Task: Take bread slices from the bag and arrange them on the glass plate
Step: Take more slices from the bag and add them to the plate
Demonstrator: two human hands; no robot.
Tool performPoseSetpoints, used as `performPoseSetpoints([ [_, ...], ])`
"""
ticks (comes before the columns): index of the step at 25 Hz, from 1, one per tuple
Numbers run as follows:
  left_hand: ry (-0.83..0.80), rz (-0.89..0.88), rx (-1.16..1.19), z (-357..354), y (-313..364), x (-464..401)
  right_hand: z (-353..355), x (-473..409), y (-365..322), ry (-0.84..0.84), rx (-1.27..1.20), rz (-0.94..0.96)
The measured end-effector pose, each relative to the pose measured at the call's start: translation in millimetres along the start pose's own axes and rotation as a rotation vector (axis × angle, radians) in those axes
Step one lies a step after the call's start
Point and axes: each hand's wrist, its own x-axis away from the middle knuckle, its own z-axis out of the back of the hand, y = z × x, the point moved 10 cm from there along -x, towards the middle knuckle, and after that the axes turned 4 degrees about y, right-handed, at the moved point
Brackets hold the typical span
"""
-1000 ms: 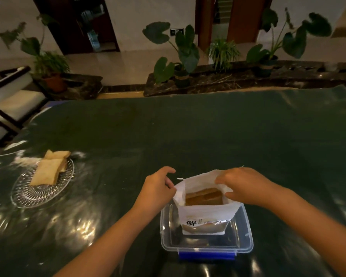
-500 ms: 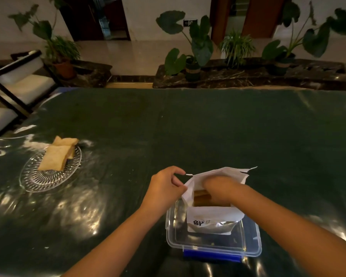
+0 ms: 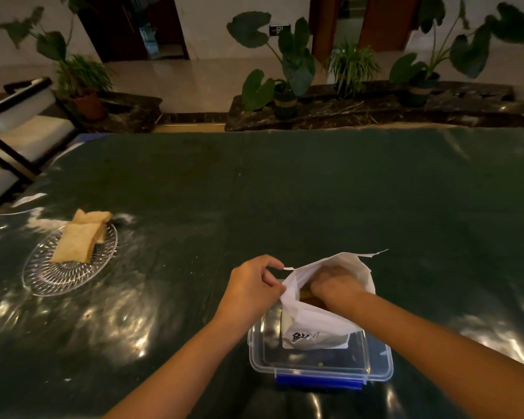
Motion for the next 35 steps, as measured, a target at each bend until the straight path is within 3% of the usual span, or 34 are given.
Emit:
performPoseSetpoints([
  [3, -0.004, -0.003, 0.003, -0.9, 1.6, 2.1, 5.1, 7.6, -0.9, 0.007, 0.019, 0.03],
  [8, -0.002, -0.015, 0.027, 1.5, 6.6, 4.0, 23.0, 29.8, -1.8, 0.109, 0.071, 0.248],
  [15, -0.012, -0.03, 0.029, -5.4, 9.1, 6.6, 6.1, 26.6, 12.1, -0.037, -0.044, 0.173],
  [21, 0.01, -0.05, 0.053, -3.8, 7.5, 10.0, 18.6, 34.3, 10.9, 0.112, 0.005, 0.257],
  [24, 0.028, -0.061, 0.052, 0.6, 6.9, 9.8, 42.9, 52.1, 3.5, 0.206, -0.103, 0.371],
  [35, 0.09, -0.114, 0.063, 8.8, 6.6, 6.0, 109.9, 102.1, 35.6, 0.409, -0.471, 0.443],
])
